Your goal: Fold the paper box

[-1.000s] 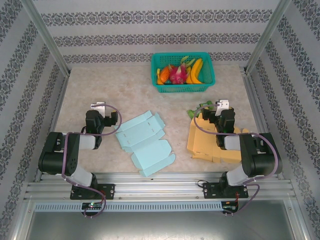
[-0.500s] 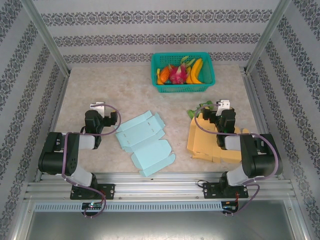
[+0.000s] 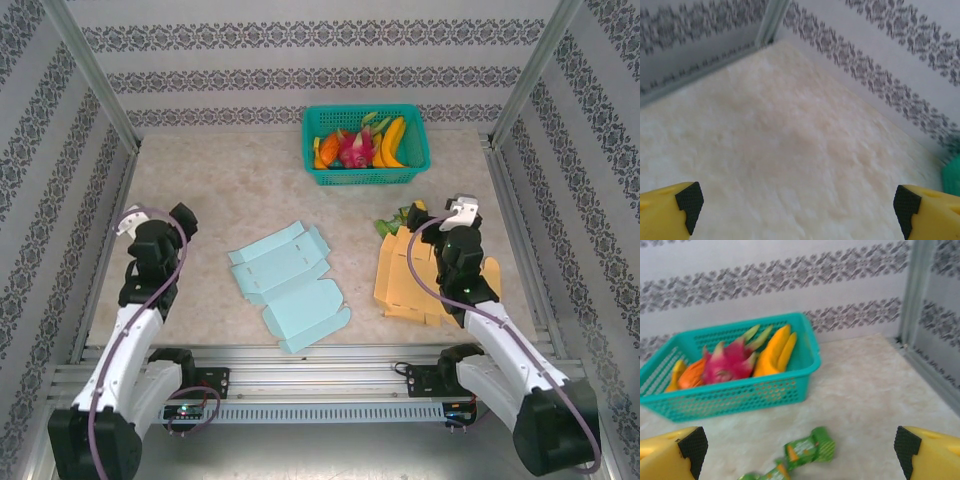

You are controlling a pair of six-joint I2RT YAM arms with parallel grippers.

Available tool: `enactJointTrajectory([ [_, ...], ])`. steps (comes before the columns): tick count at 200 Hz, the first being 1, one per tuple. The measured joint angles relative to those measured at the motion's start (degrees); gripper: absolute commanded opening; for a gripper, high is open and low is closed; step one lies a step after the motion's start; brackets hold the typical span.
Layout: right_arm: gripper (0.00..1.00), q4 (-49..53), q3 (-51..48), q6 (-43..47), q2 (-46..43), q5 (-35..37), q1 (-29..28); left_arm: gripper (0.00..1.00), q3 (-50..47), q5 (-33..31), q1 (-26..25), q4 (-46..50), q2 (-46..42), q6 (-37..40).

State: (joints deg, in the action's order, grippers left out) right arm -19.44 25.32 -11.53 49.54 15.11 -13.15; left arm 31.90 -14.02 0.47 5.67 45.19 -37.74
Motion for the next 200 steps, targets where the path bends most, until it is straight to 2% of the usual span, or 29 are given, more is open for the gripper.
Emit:
enactJointTrajectory([
  [23,0.98,8.41,5.35,-0.35,-0.24,-1.73,-4.72,1.0,-0.68,5.7,-1.77,8.28,-4.46,-5.33],
  [50,0.98,13.92,11.39,0.37,1.29,-3.02,-13.7,1.0,-2.89,9.11,-9.01,14.05,-6.38,-9.77],
  [77,0.98,16.61,14.75,2.05,5.2,-3.13,-22.1,1.0,-3.8,8.87,-17.79,17.25,-2.27,-12.33],
  [99,0.98,19.63,17.07,3.56,9.38,-2.56,-26.69,1.0,-3.76,7.21,-23.82,17.92,2.93,-13.57],
  [125,0.98,22.32,18.49,4.37,12.63,-2.86,-28.65,0.98,-2.84,5.16,-26.67,18.67,8.48,-14.49],
  [200,0.98,23.87,17.97,5.77,11.89,-9.05,-28.63,0.86,-2.19,4.11,-27.52,16.96,16.37,-15.93],
])
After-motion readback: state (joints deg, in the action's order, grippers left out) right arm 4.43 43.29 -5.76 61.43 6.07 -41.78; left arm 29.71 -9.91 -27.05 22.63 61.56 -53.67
